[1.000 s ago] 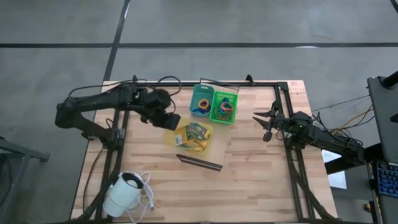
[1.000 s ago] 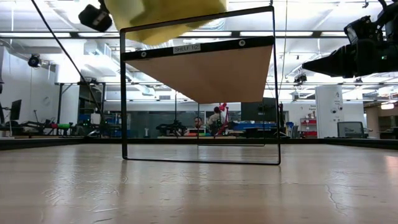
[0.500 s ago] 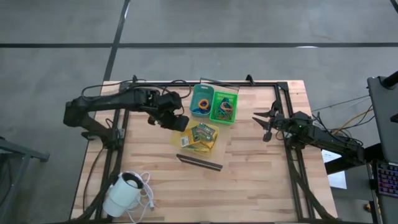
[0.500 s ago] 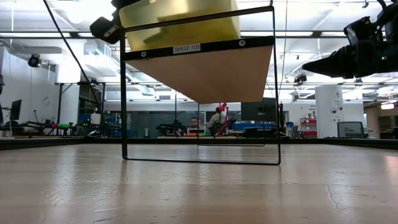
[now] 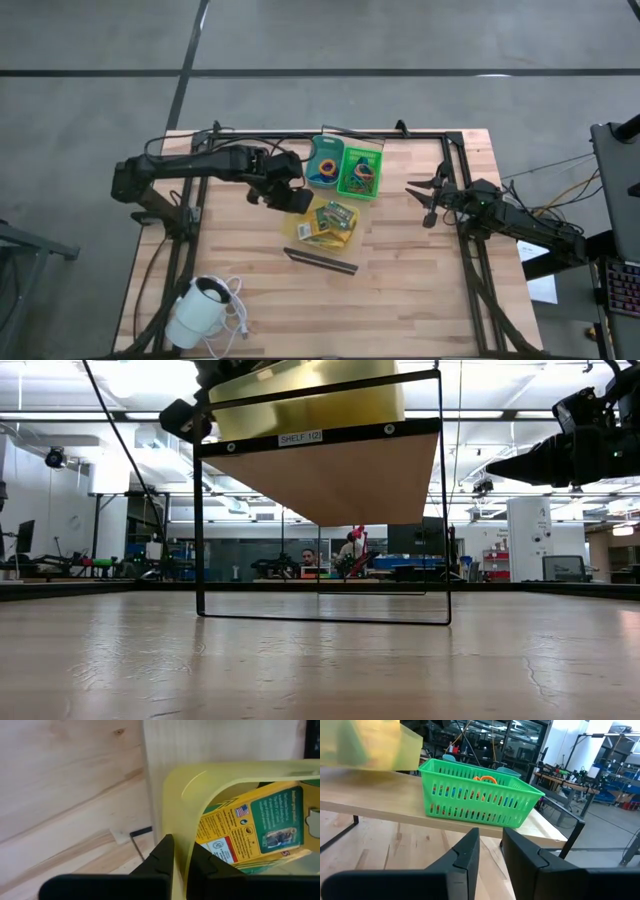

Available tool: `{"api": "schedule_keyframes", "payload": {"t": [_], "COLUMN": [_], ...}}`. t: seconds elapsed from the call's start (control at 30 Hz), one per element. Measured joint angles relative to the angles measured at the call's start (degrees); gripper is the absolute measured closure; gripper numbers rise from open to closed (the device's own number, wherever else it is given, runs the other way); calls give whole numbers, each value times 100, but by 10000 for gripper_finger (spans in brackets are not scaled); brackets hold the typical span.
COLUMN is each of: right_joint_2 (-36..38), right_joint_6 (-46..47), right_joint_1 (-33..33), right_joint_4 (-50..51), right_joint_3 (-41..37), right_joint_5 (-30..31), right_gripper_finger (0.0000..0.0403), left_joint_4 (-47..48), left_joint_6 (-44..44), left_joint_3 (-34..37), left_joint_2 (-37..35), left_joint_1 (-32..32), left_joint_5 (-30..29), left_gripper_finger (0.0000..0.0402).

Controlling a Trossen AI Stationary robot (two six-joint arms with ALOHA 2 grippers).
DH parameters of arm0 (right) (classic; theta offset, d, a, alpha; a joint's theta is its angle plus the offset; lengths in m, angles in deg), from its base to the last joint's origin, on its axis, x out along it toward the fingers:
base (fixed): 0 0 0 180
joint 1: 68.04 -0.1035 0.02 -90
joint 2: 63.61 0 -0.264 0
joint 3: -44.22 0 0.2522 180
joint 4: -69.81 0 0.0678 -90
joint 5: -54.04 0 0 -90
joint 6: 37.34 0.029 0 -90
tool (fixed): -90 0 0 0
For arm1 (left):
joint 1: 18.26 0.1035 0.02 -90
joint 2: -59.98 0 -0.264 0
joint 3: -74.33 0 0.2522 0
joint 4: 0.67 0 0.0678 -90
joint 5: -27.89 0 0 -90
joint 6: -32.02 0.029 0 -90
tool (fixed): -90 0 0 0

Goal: Pick & Place Office Desk Supplies
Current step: Put the yellow bin on the shelf

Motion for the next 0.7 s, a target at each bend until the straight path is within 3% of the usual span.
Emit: {"api": "schedule_keyframes", "payload": {"t": [0.37,0.7], "right_joint_2": [0,0], "right_joint_6": [0,0], "right_joint_1": [0,0], "right_joint_4": [2,9], "right_joint_3": [0,0], "right_joint_5": [0,0], "right_gripper_finger": [312,328], "left_joint_4": [-169,-272], "left_joint_6": [-145,-258], "left_joint_3": [37,297], "left_joint_2": [0,0], "left_joint_1": [-34,-81], "left_joint_5": [44,403], "left_gripper_finger": [378,378]}}
